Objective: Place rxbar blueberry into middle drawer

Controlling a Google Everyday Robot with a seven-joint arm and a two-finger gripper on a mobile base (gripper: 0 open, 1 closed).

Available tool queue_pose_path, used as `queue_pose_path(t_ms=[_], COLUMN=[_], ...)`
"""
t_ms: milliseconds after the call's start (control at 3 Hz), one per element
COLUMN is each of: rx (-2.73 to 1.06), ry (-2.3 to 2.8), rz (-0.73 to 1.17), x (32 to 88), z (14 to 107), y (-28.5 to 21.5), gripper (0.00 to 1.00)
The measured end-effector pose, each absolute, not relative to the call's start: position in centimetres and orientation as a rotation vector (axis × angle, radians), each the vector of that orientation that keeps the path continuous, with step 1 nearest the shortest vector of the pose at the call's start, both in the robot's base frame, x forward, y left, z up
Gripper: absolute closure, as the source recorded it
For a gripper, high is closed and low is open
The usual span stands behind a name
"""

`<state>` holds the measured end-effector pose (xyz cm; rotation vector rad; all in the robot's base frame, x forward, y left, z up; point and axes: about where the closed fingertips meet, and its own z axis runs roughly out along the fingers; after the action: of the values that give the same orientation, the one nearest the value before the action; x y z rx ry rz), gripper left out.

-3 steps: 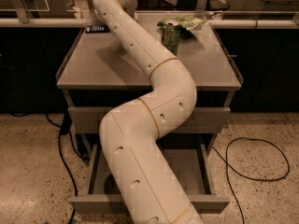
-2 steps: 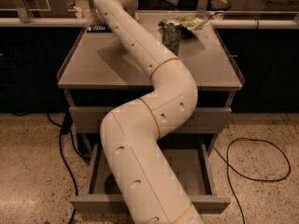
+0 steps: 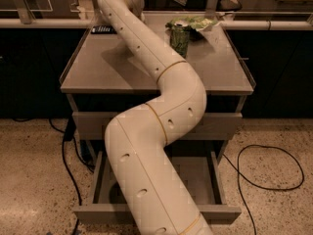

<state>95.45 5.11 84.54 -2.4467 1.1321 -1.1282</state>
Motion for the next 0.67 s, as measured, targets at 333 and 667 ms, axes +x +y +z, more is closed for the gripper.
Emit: queue_pose_path(t_ms=[333,667], rx=[-2.447,-2.447], ry=[1.132,1.132], rz=[-1.128,-1.128], x=[95.45,95.46], z=[84.54,84.54], y=[5.11,5.11], gripper=[0.63,0.38])
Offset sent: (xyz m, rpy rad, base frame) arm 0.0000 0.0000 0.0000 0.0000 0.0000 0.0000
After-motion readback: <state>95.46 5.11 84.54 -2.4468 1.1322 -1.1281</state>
